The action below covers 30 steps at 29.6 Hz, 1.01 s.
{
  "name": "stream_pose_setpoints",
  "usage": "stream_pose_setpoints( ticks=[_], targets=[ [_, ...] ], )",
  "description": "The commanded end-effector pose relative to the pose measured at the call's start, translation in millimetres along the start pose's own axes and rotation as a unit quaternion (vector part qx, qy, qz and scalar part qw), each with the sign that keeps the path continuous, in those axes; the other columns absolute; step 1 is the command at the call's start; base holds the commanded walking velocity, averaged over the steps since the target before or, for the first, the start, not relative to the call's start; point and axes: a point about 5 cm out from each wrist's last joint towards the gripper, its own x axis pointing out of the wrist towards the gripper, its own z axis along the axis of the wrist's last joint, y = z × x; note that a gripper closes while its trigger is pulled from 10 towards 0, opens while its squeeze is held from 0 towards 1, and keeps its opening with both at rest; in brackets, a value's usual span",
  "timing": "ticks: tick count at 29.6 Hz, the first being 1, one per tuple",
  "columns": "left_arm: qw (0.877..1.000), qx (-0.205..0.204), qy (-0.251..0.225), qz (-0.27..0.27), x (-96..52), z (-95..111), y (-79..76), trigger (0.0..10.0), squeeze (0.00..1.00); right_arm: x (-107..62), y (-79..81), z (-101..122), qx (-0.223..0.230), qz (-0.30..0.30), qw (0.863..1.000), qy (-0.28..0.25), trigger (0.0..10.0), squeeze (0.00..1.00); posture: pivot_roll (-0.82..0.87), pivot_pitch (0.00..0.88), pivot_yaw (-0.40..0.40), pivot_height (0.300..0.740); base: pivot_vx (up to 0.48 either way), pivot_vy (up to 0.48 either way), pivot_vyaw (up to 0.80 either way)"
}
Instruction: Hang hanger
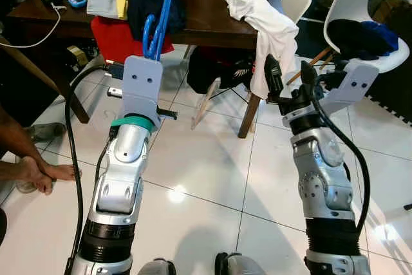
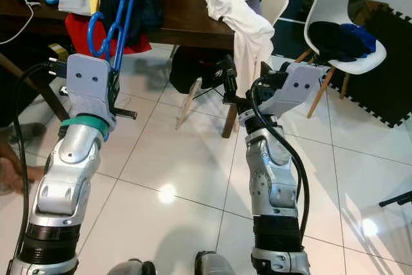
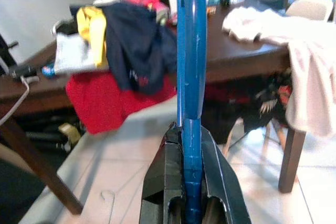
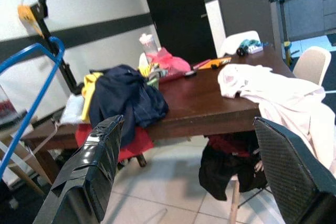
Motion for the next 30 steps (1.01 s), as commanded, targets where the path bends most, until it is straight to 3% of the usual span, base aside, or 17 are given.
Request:
stream_pose_setpoints(
  ticks=[1,2,4,5,6,7,8,9,10,11,12,13,15,17,22,27,30],
  targets=[
    [0.999,0.021,0.040,-0.014,-3.8,-20.3,-3.2,10.0,0.00,-6.6,-7.2,-10.9,-0.011,-0.008,1.000,0.022,10.0,0.00,0.01,0.045,0.028,0.740,0.000,0.000,0.00],
    [0.996,0.034,0.081,-0.031,-8.6,-42.4,-4.0,10.0,0.00,-11.8,-13.1,-18.4,-0.023,-0.014,0.999,0.037,10.0,0.00,0.01,0.045,0.028,0.740,0.000,0.000,0.00],
    [0.996,0.034,0.081,-0.031,-8.6,-42.4,-4.0,10.0,0.00,-11.8,-13.1,-18.4,-0.023,-0.014,0.999,0.037,10.0,0.00,0.01,0.045,0.028,0.740,0.000,0.000,0.00],
    [0.987,0.058,0.141,-0.049,-18.6,-78.1,-3.1,10.0,0.00,-16.7,-17.6,-24.4,-0.031,-0.020,0.998,0.049,10.0,0.00,0.02,0.043,0.035,0.740,0.000,0.000,0.00],
    [0.987,0.058,0.141,-0.049,-18.6,-78.1,-3.1,10.0,0.00,-16.7,-17.6,-24.4,-0.031,-0.020,0.998,0.049,10.0,0.00,0.02,0.043,0.035,0.740,0.000,0.000,0.00],
    [0.972,0.088,0.209,-0.067,-35.6,-118.4,0.2,10.0,0.00,-18.8,-19.2,-26.4,-0.036,-0.023,0.998,0.052,10.0,0.00,0.01,0.041,0.040,0.740,0.000,0.000,0.00],
    [0.972,0.088,0.209,-0.067,-35.6,-118.4,0.2,10.0,0.00,-18.8,-19.2,-26.4,-0.036,-0.023,0.998,0.052,10.0,0.00,0.01,0.041,0.040,0.740,0.000,0.000,0.00],
    [0.952,0.108,0.274,-0.084,-58.1,-155.3,4.7,10.0,0.00,-17.8,-18.1,-24.8,-0.039,-0.022,0.998,0.048,10.0,0.00,0.01,0.041,0.044,0.740,0.000,0.000,0.00],
    [0.952,0.108,0.274,-0.084,-58.1,-155.3,4.7,10.0,0.00,-17.8,-18.1,-24.8,-0.039,-0.022,0.998,0.048,10.0,0.00,0.01,0.041,0.044,0.740,0.000,0.000,0.00],
    [0.932,0.123,0.329,-0.091,-79.6,-183.5,10.3,10.0,0.00,-15.5,-16.4,-22.3,-0.040,-0.021,0.998,0.041,10.0,0.00,0.01,0.040,0.044,0.740,0.000,0.000,0.00],
    [0.932,0.123,0.329,-0.091,-79.6,-183.5,10.3,10.0,0.00,-15.5,-16.4,-22.3,-0.040,-0.021,0.998,0.041,10.0,0.00,0.01,0.040,0.044,0.740,0.000,0.000,0.00],
    [0.912,0.126,0.378,-0.094,-98.7,-205.2,15.9,10.0,0.00,-12.9,-14.3,-20.7,-0.041,-0.020,0.998,0.035,10.0,0.00,0.02,0.033,0.044,0.740,0.000,0.000,0.00],
    [0.912,0.126,0.378,-0.094,-98.7,-205.2,15.9,10.0,0.00,-12.9,-14.3,-20.7,-0.041,-0.020,0.998,0.035,10.0,0.00,0.02,0.033,0.044,0.740,0.000,0.000,0.00],
    [0.881,0.125,0.446,-0.098,-129.9,-231.3,26.8,10.0,0.00,-9.4,-9.8,-22.8,-0.039,-0.016,0.999,0.033,10.0,0.00,0.03,0.034,0.037,0.740,0.000,0.000,0.00],
    [0.872,0.128,0.462,-0.096,-143.7,-238.1,33.7,10.0,0.00,-9.6,-5.9,-24.7,-0.042,-0.011,0.999,0.033,10.0,0.00,0.04,0.035,0.027,0.740,0.000,0.000,0.00],
    [0.893,0.086,0.440,-0.029,-161.5,-229.8,59.4,10.0,0.00,0.7,6.5,-40.0,-0.050,0.015,0.997,0.058,10.0,0.00,0.15,0.052,-0.009,0.740,0.000,0.000,0.00],
    [0.892,0.085,0.443,-0.021,-165.9,-232.8,61.1,10.0,0.00,2.1,9.1,-42.3,-0.046,0.018,0.997,0.060,10.0,0.00,0.16,0.058,-0.035,0.740,0.000,0.000,0.00]
  ],
)
